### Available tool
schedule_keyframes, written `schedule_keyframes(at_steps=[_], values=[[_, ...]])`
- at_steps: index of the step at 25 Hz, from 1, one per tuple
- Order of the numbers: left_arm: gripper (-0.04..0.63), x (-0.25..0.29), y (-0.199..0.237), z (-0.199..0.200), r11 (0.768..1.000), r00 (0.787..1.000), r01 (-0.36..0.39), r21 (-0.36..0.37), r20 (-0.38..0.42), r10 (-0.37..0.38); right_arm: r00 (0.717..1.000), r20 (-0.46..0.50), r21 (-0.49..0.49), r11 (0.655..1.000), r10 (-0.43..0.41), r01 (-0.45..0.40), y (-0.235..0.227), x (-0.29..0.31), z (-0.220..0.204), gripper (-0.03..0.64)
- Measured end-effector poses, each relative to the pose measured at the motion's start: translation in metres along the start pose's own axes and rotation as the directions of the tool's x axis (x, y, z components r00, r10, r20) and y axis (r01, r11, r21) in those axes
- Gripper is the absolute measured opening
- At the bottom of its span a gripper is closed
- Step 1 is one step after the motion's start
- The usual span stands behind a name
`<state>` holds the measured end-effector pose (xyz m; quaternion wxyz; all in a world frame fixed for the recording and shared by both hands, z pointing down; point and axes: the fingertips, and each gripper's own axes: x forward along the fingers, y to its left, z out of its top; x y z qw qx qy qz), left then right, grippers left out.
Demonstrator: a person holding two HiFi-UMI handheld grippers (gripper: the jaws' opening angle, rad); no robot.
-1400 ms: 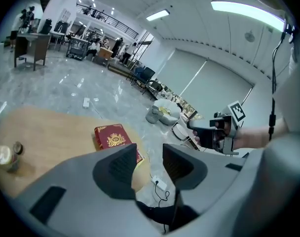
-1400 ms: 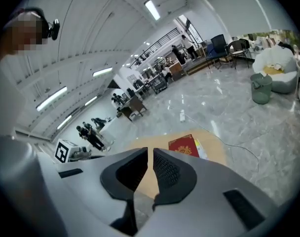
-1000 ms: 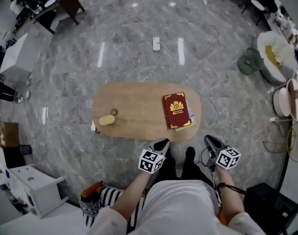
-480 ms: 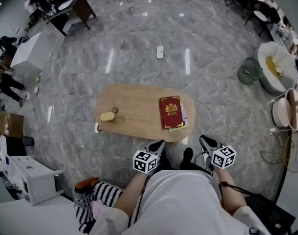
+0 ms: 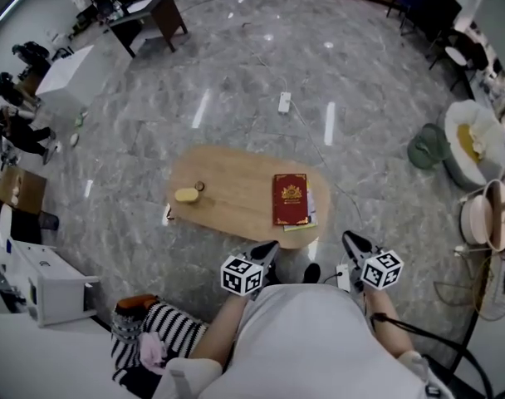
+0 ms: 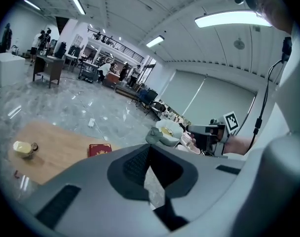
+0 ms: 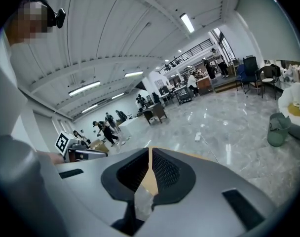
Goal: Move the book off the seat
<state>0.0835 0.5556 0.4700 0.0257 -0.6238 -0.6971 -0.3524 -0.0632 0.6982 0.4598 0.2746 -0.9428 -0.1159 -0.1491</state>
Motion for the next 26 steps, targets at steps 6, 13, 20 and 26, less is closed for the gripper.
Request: schedule_keyframes(at_steps=[6, 13, 20, 26], values=[[0.002, -0.010, 0.006, 0.012, 1.000, 1.000, -0.013, 0.019, 0.011, 0.013, 1.000, 0.017, 0.031, 0.999, -0.018, 0.017, 0.001, 0.001, 0.000, 0.048], [0.002, -0.015, 0.016, 0.017, 0.999, 1.000, -0.016, 0.034, 0.002, 0.016, 0.999, 0.034, 0.041, 0.999, -0.029, 0.027, 0.004, 0.003, 0.001, 0.049], [0.002, -0.010, 0.016, 0.019, 0.999, 1.000, -0.004, 0.043, -0.007, 0.004, 0.998, 0.040, 0.041, 0.999, -0.038, 0.037, 0.004, 0.005, 0.000, 0.048], [0.002, -0.009, 0.018, 0.020, 0.999, 1.000, 0.003, 0.041, -0.015, -0.002, 0.999, 0.044, 0.026, 0.999, -0.027, 0.026, 0.007, 0.009, 0.005, 0.048]])
